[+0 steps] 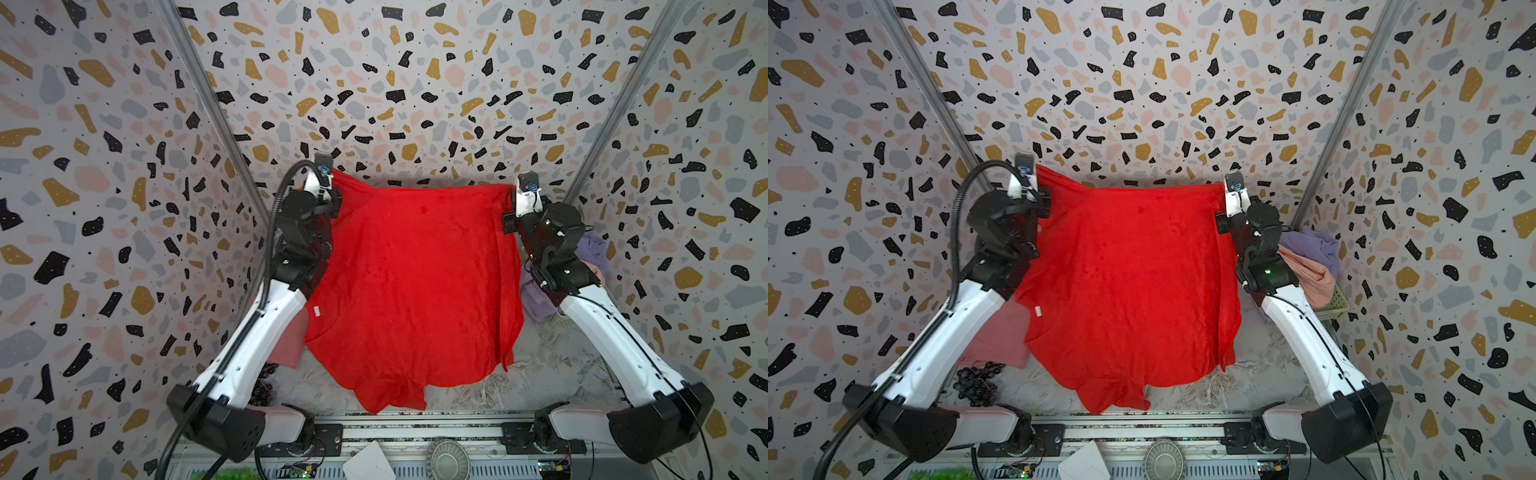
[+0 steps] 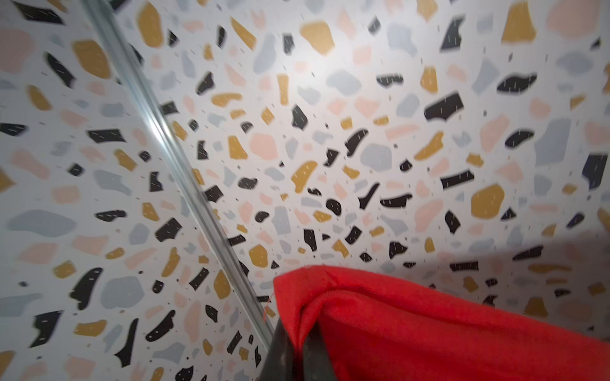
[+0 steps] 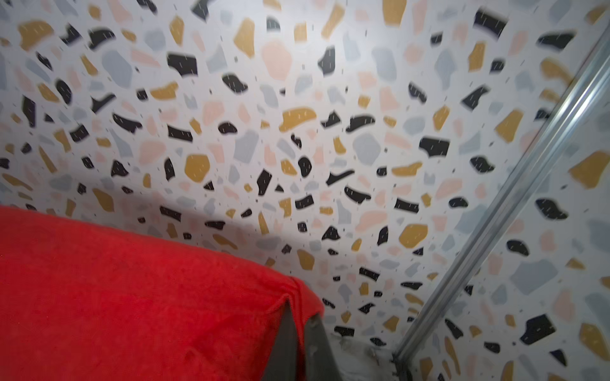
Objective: Fold and stack the t-shirts
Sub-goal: 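Lower the red t-shirt flat onto the table with both grippers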
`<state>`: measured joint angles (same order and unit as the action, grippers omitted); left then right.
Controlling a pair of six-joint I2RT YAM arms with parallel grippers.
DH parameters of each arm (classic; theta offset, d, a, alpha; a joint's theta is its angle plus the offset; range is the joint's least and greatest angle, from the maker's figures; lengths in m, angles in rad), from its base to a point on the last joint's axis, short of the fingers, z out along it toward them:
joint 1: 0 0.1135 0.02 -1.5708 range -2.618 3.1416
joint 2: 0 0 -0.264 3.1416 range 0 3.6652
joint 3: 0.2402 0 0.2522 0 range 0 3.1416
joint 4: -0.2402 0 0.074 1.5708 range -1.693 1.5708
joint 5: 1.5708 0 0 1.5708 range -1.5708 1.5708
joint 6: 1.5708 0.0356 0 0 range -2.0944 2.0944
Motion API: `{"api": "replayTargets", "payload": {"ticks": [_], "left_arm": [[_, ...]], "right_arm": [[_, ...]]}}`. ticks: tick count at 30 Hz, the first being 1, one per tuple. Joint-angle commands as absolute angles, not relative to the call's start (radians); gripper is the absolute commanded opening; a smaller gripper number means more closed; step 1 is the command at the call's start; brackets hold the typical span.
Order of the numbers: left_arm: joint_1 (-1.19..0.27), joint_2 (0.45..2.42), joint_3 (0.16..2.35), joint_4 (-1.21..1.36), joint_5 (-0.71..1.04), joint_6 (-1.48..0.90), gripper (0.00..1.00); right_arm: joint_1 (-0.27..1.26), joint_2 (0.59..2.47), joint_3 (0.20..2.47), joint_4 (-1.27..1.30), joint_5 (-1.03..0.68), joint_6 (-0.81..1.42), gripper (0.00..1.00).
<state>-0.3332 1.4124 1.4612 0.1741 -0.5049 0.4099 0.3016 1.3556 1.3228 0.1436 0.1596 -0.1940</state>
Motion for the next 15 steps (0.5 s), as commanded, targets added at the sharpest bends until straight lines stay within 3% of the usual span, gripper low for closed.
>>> {"api": "replayTargets", "payload": {"ticks": [1, 3, 4, 5, 8, 15], "left_arm": [[-0.295, 1.557, 1.475, 0.337, -0.499, 0.385, 0.22], [-0.282, 1.707, 1.574, 0.289, -0.545, 0.333, 0.66], [-0.276, 1.769, 1.639, 0.212, -0.558, 0.307, 0.77], [-0.272, 1.832, 1.715, 0.13, -0.569, 0.282, 0.88], [-0.272, 1.897, 1.785, -0.01, -0.549, 0.219, 0.99], [-0.272, 1.766, 1.593, -0.052, -0.412, 0.002, 1.0]], "right_arm": [[0.24, 1.474, 1.33, 0.159, 0.018, -0.076, 0.11], [0.204, 1.62, 1.415, 0.095, 0.052, -0.077, 0.48], [0.197, 1.677, 1.464, 0.047, 0.098, -0.078, 0.59], [0.196, 1.724, 1.515, -0.005, 0.152, -0.078, 0.6], [0.198, 1.74, 1.53, -0.054, 0.175, -0.059, 0.64], [0.2, 1.615, 1.371, -0.04, 0.029, 0.065, 0.66]]}}
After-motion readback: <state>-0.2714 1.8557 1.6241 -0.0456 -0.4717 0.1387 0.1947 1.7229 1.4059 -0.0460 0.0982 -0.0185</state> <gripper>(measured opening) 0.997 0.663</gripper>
